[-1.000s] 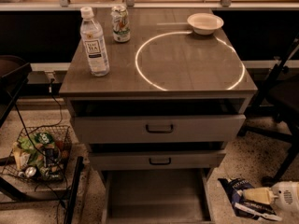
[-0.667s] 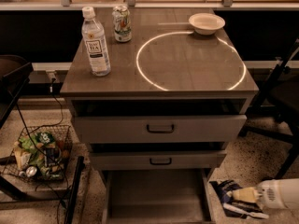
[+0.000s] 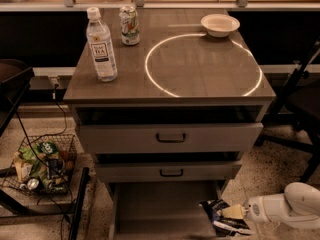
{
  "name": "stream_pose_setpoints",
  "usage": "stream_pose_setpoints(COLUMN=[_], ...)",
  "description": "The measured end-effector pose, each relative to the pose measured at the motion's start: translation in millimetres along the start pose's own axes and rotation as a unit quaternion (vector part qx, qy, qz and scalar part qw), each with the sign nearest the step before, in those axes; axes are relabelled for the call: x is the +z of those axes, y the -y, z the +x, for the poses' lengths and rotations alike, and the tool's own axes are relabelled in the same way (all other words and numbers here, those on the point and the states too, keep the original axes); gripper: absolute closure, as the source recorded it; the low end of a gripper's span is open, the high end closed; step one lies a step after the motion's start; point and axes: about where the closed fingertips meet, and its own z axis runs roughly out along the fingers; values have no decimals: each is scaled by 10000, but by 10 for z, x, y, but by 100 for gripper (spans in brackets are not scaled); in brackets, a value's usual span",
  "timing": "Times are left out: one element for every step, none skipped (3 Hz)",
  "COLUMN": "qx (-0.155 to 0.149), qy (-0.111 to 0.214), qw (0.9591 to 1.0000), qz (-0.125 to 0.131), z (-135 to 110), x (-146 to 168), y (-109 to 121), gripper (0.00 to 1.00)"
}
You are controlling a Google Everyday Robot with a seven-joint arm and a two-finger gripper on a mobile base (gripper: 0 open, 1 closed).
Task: Place blue chip bag into bottom drawer
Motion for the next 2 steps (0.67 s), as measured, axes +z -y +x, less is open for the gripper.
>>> stream_pose_setpoints(qx=[33, 27], qy=[77, 27], qw=[9984, 9955], qz=[-551, -952], z=[-28, -74], x=[567, 1112], y=[21, -46], gripper=[100, 100])
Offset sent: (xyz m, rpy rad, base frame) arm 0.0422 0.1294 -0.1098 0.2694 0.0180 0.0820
